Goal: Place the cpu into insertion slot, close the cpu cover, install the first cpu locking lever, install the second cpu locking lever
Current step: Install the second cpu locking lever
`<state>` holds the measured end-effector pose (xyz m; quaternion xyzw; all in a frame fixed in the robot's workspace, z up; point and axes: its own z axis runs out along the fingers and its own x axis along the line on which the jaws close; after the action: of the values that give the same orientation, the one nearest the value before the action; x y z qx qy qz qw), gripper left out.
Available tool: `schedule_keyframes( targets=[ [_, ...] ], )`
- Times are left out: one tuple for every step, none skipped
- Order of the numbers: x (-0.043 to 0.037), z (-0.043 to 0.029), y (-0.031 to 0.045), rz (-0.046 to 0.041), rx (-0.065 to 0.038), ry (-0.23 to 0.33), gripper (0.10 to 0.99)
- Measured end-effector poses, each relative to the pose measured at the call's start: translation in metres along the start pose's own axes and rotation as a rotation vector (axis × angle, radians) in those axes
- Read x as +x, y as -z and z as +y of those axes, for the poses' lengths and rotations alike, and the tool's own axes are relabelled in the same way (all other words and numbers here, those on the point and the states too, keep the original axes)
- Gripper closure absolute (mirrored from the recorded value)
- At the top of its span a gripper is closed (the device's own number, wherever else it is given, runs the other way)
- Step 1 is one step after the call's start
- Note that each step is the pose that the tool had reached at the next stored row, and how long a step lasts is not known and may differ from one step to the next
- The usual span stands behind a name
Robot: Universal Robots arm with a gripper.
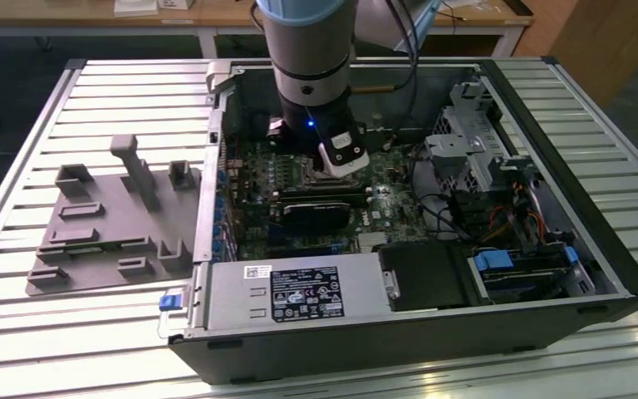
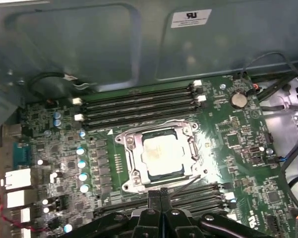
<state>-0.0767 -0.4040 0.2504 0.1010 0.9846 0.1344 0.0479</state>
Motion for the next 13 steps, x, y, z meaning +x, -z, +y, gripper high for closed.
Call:
schedule_keyframes(
  targets=[
    [-0.0006,0.0,-0.0006,-0.0001,0.001,0.0,0.984],
    [-0.0008,-0.0002,-0.0015,-0.0002,0.002,0.0,0.984],
    [-0.0009,-0.0004,-0.0025,-0.0005,0.003,0.0,0.984],
    [-0.0009,-0.0008,-0.0037,-0.0006,0.003,0.0,0.984],
    [-0.001,-0.0012,-0.0052,-0.0006,0.004,0.0,0.984],
    [-0.0009,-0.0016,-0.0067,-0.0005,0.004,0.0,0.984],
    [-0.0008,-0.0021,-0.0083,-0.0005,0.004,0.0,0.984],
    [-0.0007,-0.0026,-0.0102,-0.0002,0.004,0.0,0.984],
    [-0.0006,-0.0031,-0.012,0.0005,0.004,0.0,0.984],
    [-0.0005,-0.0036,-0.0137,0.0015,0.004,0.0,0.984],
    [-0.0003,-0.0041,-0.0154,0.0027,0.005,-0.001,0.984],
    [-0.0002,-0.0045,-0.0169,0.0037,0.005,-0.001,0.984],
    [0.0,-0.0049,-0.0183,0.0047,0.005,-0.001,0.984]
  ],
)
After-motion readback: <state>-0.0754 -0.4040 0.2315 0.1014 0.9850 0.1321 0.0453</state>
